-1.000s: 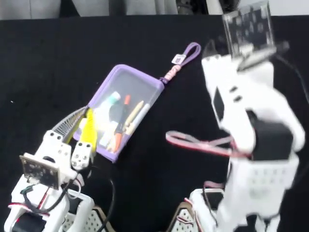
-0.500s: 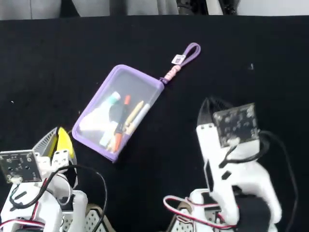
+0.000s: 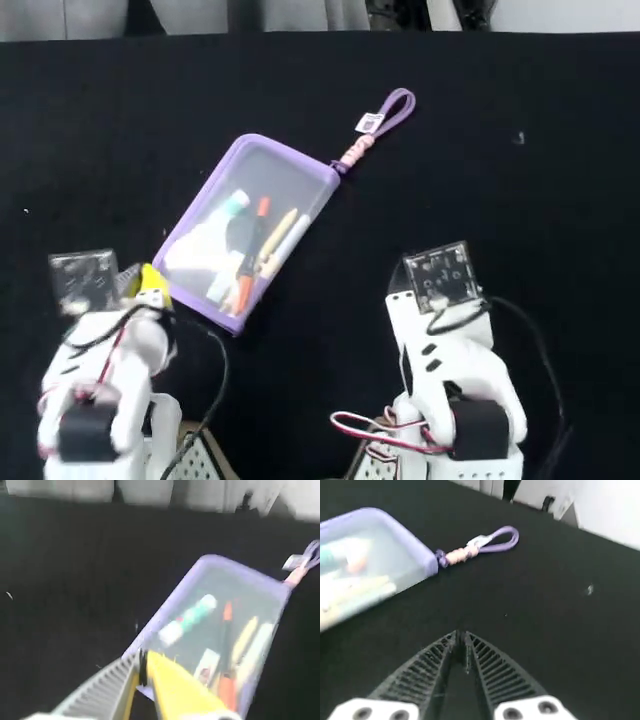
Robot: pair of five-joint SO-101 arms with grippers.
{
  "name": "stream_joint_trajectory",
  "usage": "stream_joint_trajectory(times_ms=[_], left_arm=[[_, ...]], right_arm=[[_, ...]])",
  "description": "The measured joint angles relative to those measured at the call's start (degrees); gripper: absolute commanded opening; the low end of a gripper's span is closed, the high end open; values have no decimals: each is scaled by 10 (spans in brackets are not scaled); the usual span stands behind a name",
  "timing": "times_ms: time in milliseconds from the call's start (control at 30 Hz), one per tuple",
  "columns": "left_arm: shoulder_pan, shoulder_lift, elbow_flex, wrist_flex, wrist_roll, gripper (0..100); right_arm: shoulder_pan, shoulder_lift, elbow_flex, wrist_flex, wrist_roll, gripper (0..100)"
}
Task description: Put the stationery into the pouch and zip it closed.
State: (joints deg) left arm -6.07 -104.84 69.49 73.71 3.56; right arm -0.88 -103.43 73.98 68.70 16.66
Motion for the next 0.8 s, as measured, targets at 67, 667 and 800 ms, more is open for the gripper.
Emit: stream_joint_trajectory(times_ms=[67,667,800], left_arm=[[0,4,69,-11,0,29],[-2,4,258,0,0,29],[-2,7,264,0,0,29]], right_arm=[[1,0,24,0,0,15],[0,0,224,47,0,12],[0,0,224,57,0,12]])
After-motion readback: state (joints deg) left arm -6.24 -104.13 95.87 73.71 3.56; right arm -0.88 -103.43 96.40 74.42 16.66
